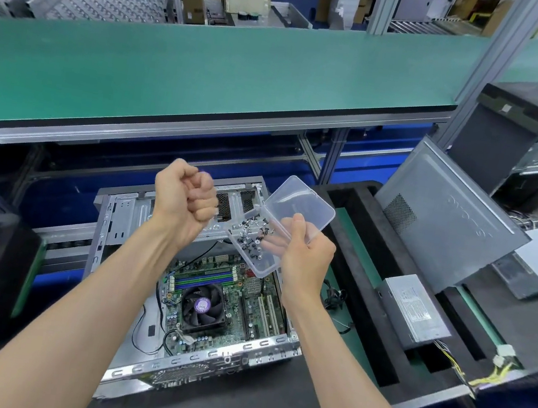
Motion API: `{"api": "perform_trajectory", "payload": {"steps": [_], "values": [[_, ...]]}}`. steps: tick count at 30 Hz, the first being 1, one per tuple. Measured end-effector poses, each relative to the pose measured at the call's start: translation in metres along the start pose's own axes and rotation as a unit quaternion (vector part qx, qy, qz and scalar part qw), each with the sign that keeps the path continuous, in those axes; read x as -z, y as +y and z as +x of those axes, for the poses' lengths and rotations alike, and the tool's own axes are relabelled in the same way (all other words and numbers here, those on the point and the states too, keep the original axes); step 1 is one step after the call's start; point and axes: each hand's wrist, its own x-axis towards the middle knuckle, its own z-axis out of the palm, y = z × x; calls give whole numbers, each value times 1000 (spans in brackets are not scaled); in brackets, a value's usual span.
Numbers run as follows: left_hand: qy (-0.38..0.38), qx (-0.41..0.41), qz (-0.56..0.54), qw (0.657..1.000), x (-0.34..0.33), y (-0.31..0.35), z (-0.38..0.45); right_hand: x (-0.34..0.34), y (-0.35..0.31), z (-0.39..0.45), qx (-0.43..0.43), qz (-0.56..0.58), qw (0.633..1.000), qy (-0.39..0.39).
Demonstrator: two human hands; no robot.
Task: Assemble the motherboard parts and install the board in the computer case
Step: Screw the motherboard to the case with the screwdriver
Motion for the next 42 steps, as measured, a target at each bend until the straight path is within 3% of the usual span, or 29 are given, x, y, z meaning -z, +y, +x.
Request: {"api": "perform_trajectory", "payload": {"steps": [2, 5, 8, 12, 15, 21, 24, 28, 35, 42], "values": [[48, -1, 160, 986, 7, -11, 0, 2, 1, 1, 5, -3, 1000, -6], [14, 72, 333, 940, 11, -29, -3, 2, 3, 3, 20, 9, 999, -26], [-39, 105, 326, 939, 2, -42, -8, 4, 7, 6, 48, -27, 995, -80], [-4, 54, 330, 942, -8, -49, -6, 14, 1, 7, -1, 24, 971, -238], [3, 41, 297, 954, -9, -52, -2, 21, -2, 7, -24, 50, 956, -288], [-64, 83, 226, 968, -17, -63, -2, 28, -6, 9, 19, -52, 983, -177], [-121, 83, 242, 959, -24, -66, -2, 40, -3, 13, -16, -40, 990, -131], [-165, 69, 296, 938, -38, -76, -3, 62, -10, 21, -65, -24, 986, -149], [-50, -15, 352, 935, -39, -89, -1, 150, 4, 43, -114, -40, 993, -10], [-11, -41, 344, 938, -19, -111, -1, 226, 88, 34, -235, -105, 964, 71]]}}
